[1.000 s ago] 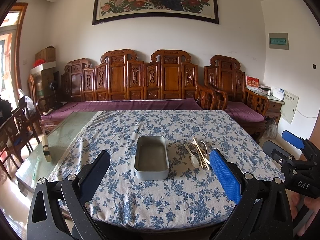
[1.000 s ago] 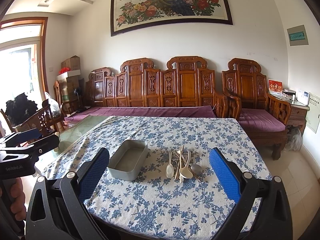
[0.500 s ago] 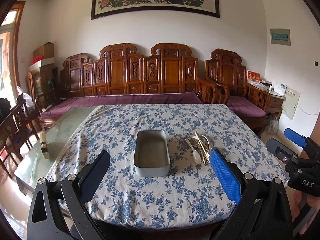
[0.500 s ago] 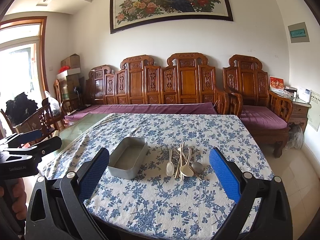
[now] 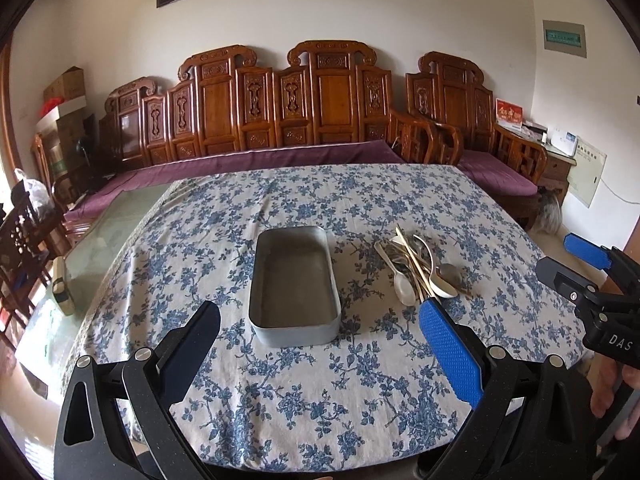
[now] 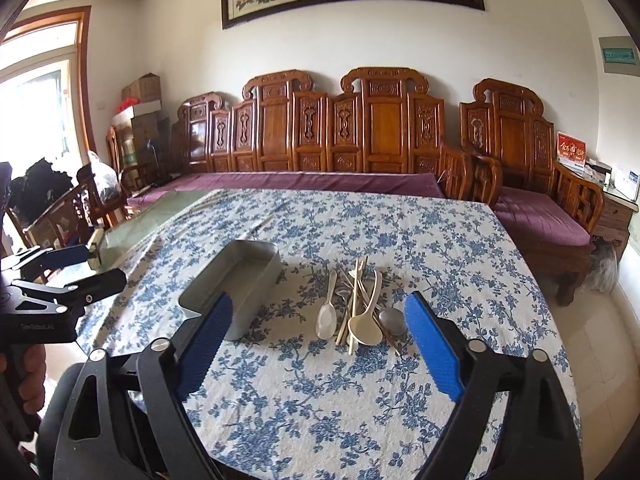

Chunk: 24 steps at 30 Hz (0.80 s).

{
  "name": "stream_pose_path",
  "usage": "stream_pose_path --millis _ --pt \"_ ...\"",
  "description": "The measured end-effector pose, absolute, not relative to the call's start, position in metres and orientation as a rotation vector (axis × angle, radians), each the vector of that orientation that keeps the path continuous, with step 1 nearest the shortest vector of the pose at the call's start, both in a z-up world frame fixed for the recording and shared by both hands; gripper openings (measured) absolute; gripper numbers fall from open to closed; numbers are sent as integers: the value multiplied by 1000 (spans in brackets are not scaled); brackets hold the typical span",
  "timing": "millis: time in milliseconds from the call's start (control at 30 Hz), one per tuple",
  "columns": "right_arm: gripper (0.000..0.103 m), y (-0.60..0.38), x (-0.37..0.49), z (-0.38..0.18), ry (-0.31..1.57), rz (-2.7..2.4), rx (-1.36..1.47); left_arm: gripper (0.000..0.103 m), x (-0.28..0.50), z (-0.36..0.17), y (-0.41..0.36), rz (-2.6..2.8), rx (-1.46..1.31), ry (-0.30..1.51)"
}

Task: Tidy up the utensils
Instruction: 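Move the right tool to the pile and grasp a white plastic spoon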

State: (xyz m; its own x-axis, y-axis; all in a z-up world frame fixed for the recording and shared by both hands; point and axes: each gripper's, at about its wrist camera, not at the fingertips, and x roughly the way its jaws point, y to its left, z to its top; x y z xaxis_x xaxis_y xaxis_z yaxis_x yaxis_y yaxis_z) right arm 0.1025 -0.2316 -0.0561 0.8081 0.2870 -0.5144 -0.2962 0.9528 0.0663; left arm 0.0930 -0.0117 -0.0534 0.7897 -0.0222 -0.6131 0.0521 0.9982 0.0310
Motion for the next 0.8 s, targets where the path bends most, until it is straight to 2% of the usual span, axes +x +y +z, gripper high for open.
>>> stream_pose_path --millis 433,800 --pt "59 -252 193 -123 734 307 -22 97 153 -79 -26 -190 40 754" --pt "46 -232 261 -194 889 423 -56 96 190 -105 -43 -225 38 812"
